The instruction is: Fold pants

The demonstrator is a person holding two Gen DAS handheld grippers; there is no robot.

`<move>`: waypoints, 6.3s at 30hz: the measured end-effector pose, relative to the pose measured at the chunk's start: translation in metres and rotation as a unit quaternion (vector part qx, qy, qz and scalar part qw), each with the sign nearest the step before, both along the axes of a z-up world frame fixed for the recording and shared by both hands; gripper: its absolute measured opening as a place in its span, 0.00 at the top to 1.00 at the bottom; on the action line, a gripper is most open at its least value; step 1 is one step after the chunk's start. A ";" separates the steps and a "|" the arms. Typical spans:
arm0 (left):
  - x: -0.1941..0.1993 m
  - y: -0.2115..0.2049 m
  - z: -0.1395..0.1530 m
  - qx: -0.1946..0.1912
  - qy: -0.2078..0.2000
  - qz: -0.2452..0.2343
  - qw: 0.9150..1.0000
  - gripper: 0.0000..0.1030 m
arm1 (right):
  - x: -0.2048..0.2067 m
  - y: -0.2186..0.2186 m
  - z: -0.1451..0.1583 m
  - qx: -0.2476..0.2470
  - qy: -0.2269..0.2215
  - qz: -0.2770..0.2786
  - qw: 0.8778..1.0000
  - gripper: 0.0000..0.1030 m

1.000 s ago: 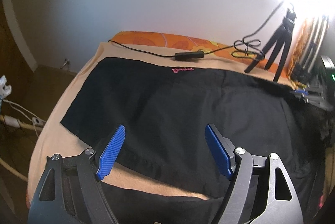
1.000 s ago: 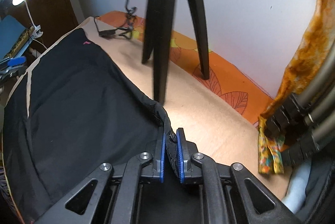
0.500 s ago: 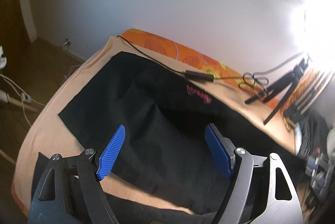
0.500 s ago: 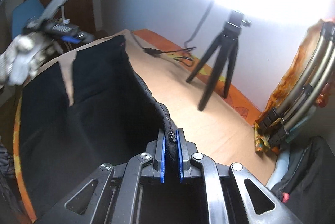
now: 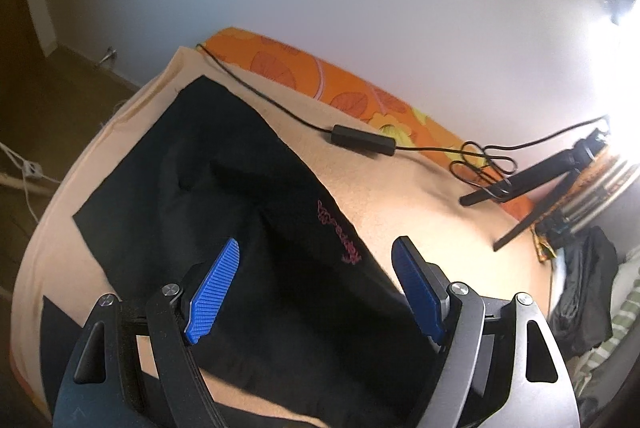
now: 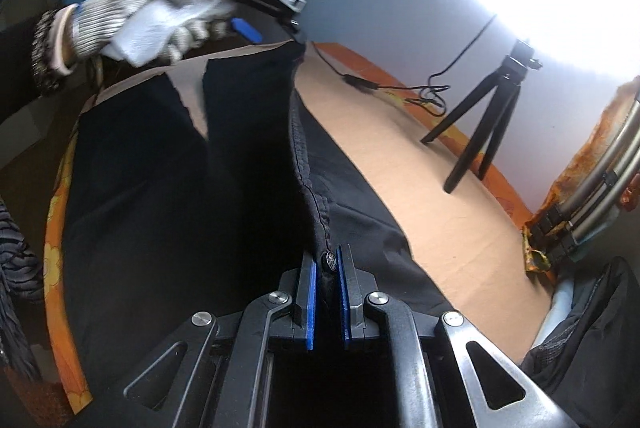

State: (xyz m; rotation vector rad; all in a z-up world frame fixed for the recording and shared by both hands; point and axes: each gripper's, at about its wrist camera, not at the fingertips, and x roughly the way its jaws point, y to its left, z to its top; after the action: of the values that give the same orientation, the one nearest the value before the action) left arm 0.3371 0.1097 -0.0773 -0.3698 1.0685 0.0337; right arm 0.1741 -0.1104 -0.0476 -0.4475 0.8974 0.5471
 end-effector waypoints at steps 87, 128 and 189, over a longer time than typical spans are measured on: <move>-0.309 0.155 -0.067 0.035 -0.063 0.208 0.975 0.86 | -0.179 0.040 -0.036 -0.093 0.040 0.025 0.995 0.94; -0.310 -0.225 -0.043 -0.019 -0.088 -0.369 0.925 0.70 | -0.089 -0.191 -0.037 0.172 0.079 -0.376 0.907 0.31; -0.198 -0.031 -0.013 -0.033 -0.112 -0.086 0.989 0.70 | -0.031 0.061 -0.039 0.018 0.037 0.037 0.998 0.97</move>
State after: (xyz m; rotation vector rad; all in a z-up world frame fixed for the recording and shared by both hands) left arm 0.1387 0.0785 -0.0904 -0.3311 0.8764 -0.1944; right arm 0.1429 -0.0494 -0.0863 -0.4316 0.9442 0.6497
